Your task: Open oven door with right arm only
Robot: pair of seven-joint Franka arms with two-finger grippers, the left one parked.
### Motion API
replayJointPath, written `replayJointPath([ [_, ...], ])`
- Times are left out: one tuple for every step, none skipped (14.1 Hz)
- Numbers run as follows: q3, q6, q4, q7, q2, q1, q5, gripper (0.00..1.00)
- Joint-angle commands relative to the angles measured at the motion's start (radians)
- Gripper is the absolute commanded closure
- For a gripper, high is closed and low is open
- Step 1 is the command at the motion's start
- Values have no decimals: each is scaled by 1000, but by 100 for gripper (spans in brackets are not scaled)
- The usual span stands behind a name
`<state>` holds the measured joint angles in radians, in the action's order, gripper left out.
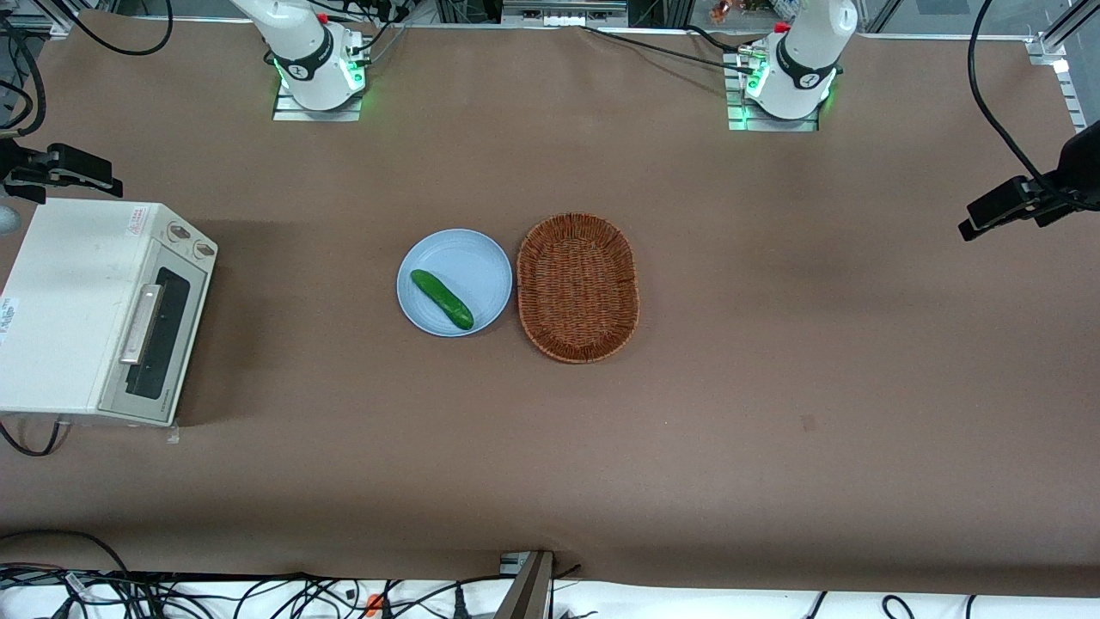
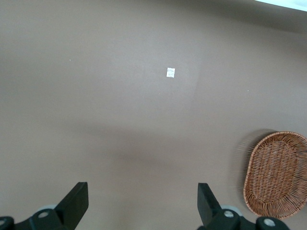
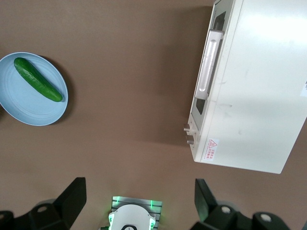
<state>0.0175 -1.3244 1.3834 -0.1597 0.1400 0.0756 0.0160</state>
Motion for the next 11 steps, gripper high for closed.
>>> replayJointPath([
  [18, -15, -1, 9, -14, 13, 10, 0],
  [19, -13, -1, 11, -14, 12, 10, 0],
  [19, -16, -1, 11, -14, 13, 7, 0],
  [19, -16, -1, 11, -14, 13, 9, 0],
  [19, -18, -1, 11, -13, 13, 9, 0],
  [19, -18, -1, 9, -11, 13, 7, 0],
  [19, -18, -1, 9, -11, 12, 9, 0],
  [19, -21, -1, 9, -11, 12, 9, 0],
  [19, -21, -1, 9, -11, 12, 9, 0],
  [19, -21, -1, 9, -11, 12, 10, 0],
  [21, -21, -1, 9, -11, 9, 13, 0],
])
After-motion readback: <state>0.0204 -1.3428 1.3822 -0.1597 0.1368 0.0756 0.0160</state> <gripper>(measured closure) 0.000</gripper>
